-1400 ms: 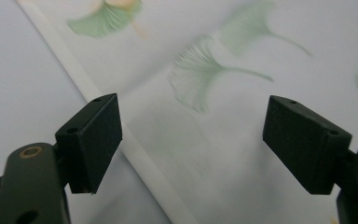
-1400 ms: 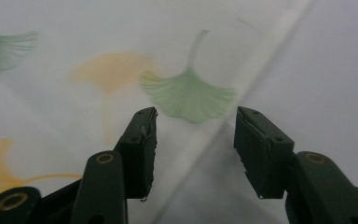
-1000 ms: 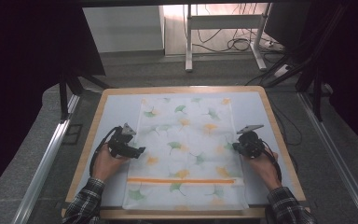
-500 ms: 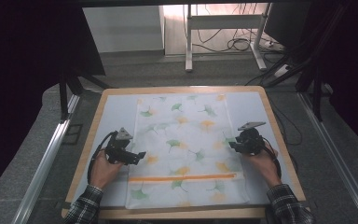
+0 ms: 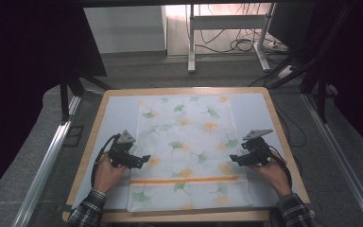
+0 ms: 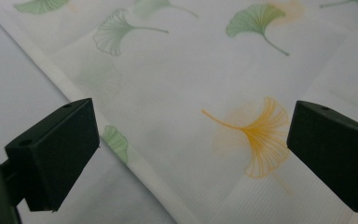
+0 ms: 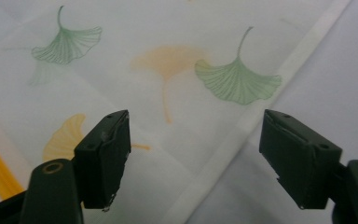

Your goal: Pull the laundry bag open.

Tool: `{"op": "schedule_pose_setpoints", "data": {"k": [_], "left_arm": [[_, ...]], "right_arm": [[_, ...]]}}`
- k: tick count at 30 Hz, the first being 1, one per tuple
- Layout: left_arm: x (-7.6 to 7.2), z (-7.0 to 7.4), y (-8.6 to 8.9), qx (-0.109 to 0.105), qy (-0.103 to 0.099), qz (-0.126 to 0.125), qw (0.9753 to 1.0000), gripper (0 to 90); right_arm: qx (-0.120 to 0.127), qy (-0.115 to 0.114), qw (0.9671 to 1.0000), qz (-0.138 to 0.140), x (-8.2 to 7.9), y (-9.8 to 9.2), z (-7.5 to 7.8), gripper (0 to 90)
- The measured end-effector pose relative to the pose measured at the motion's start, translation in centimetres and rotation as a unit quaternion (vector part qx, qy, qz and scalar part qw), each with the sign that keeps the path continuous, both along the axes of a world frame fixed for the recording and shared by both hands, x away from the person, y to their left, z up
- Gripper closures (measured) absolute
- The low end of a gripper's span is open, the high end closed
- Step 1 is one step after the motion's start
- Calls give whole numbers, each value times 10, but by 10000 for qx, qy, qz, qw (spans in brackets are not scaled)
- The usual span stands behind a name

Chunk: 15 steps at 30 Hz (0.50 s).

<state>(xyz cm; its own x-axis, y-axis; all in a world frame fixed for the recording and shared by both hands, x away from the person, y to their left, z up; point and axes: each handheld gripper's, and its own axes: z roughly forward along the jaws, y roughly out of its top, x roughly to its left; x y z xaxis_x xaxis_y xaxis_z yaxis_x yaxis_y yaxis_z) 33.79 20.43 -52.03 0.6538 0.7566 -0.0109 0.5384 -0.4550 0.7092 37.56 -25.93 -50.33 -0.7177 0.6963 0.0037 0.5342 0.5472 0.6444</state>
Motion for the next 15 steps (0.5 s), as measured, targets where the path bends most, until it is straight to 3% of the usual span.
{"op": "schedule_pose_setpoints", "data": {"k": [9,13,15], "left_arm": [[-3,0,-10,109,-42,-193,9997,20],[-1,-3,-12,289,-94,-370,9989,34],[0,-4,-11,163,-70,-412,9990,33]], "right_arm": [[24,-32,9998,170,-18,-2,1,165],[0,-23,9996,274,-27,-3,0,129],[-47,-35,9994,333,-31,-3,0,111]]}}
